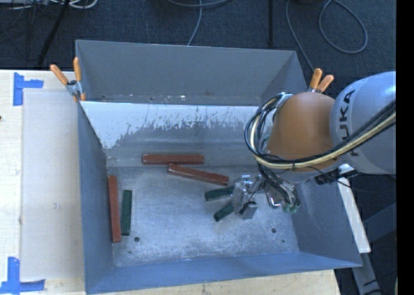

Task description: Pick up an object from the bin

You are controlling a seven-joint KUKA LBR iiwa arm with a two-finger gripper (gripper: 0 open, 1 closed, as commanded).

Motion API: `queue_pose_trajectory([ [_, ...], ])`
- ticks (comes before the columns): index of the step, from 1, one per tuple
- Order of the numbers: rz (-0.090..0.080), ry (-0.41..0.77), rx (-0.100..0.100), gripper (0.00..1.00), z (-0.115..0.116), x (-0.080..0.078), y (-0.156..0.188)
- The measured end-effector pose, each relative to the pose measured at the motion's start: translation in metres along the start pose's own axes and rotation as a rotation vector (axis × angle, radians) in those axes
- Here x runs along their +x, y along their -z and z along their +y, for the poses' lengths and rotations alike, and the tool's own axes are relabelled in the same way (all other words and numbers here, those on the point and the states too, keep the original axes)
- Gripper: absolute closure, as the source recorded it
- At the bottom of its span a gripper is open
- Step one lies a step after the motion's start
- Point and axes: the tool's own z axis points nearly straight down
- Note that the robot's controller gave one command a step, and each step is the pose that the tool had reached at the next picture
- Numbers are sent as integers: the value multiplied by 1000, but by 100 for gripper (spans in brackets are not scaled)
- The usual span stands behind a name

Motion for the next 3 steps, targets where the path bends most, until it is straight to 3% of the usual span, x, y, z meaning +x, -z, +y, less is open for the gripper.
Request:
queue_pose_trajectory([
  [1, 2, 0, -1, 0, 0, 0, -1],
  [2, -3, 162, -1, 0, -14, -37, -57],
  [3, -13, 159, 0, 100, -14, -40, -53],
])
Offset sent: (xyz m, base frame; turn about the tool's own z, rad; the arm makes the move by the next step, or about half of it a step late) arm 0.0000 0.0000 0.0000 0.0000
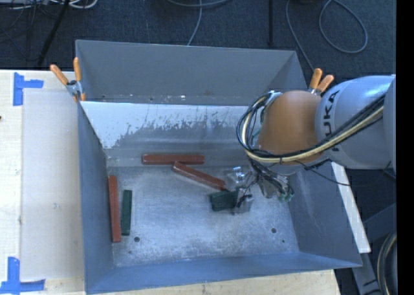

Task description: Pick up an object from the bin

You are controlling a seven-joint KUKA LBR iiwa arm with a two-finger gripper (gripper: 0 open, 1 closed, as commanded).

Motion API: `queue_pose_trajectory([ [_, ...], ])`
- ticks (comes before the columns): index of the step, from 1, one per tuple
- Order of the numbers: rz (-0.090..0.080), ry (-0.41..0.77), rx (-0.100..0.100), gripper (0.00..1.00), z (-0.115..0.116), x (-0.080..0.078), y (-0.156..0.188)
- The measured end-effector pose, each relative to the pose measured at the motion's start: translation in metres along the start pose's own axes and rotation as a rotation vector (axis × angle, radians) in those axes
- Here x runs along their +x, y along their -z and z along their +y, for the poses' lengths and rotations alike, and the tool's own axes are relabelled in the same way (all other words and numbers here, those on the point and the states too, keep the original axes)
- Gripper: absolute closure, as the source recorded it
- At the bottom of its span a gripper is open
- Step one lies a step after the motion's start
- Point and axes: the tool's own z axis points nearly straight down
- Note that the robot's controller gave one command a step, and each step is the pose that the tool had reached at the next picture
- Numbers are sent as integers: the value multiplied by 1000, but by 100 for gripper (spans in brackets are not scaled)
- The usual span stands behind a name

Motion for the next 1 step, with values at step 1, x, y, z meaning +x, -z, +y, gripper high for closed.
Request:
queue_pose_trajectory([
  [1, 5, -79, -2, 100, 60, -41, 133],
])
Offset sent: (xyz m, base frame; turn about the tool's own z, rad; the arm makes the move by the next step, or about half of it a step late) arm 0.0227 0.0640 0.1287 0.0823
